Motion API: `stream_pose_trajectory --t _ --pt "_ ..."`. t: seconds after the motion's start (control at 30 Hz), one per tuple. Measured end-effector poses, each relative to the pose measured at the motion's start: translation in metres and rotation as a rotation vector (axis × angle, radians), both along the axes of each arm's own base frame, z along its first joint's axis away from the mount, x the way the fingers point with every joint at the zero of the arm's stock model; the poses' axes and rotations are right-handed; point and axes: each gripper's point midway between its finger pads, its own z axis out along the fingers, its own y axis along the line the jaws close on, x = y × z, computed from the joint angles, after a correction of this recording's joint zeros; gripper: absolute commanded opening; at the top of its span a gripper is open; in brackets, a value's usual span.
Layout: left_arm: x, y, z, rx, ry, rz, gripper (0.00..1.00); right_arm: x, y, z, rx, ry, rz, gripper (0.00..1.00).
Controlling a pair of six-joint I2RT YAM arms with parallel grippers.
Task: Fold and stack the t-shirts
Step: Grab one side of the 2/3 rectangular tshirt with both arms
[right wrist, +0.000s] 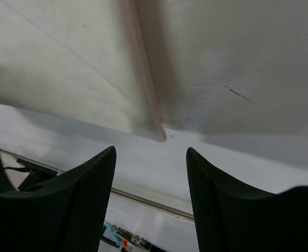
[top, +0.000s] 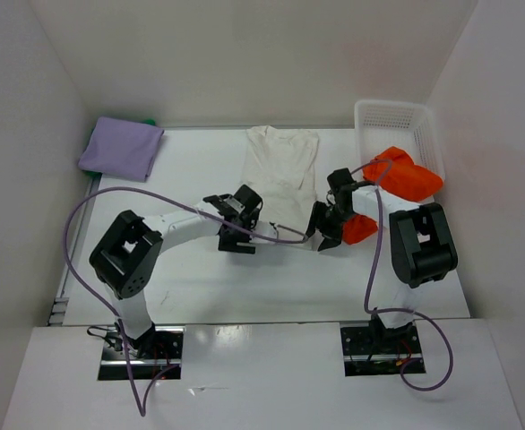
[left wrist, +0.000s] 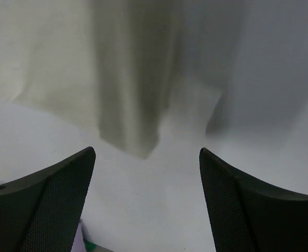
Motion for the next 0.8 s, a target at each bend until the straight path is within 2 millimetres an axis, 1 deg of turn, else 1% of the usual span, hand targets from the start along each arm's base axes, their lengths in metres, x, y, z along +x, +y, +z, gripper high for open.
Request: stream_pose_trajectory --t 0.07,0.13,0.3,0.33,0.37,0.47,0.5,0.57,0.6,0.67,0.7,0.77,0.8 --pt "-0.02 0.004 -0.019 0.039 0.048 -0.029 0.87 -0.004 0.0 -0.003 0.002 0.014 -0.013 0.62" --pt "-0.028 0.005 -0.026 0.054 0.063 -0.04 0.87 -0.008 0.001 -0.005 0.009 0.027 -0.02 0.62" --pt "-0.016 -0.001 -0.027 0.035 0.015 -0.029 0.83 -0.013 0.003 -0.01 0.02 0.045 -0.041 0.62" --pt "-0.012 -0.002 -0.028 0.034 0.002 -0.024 0.81 -0.014 0.004 -0.012 0.022 0.048 -0.045 0.62" --pt "-0.009 -0.002 -0.029 0.039 -0.009 -0.019 0.76 -0.015 0.004 -0.013 0.023 0.051 -0.051 0.62" --pt "-0.001 -0.004 -0.03 0.04 -0.033 -0.002 0.68 -0.015 0.006 -0.015 0.027 0.052 -0.064 0.62" --pt "0.002 -0.006 -0.03 0.039 -0.04 0.004 0.62 -0.014 0.006 -0.015 0.03 0.05 -0.07 0.62" --pt "0.005 -0.008 -0.032 0.029 -0.047 0.017 0.53 -0.01 0.008 -0.016 0.036 0.041 -0.079 0.6" --pt "0.006 -0.009 -0.032 0.027 -0.048 0.018 0.42 -0.009 0.009 -0.016 0.044 0.044 -0.082 0.59" --pt "0.005 -0.01 -0.035 0.021 -0.04 0.02 0.27 -0.007 0.011 -0.016 0.053 0.047 -0.088 0.51" --pt "0.004 -0.01 -0.037 0.021 -0.033 0.021 0.23 -0.006 0.013 -0.017 0.058 0.049 -0.09 0.38" --pt "0.004 -0.011 -0.039 0.021 -0.029 0.023 0.18 -0.003 0.014 -0.02 0.06 0.05 -0.094 0.22" --pt "0.003 -0.011 -0.039 0.017 -0.026 0.029 0.16 -0.002 0.015 -0.022 0.064 0.057 -0.095 0.07"
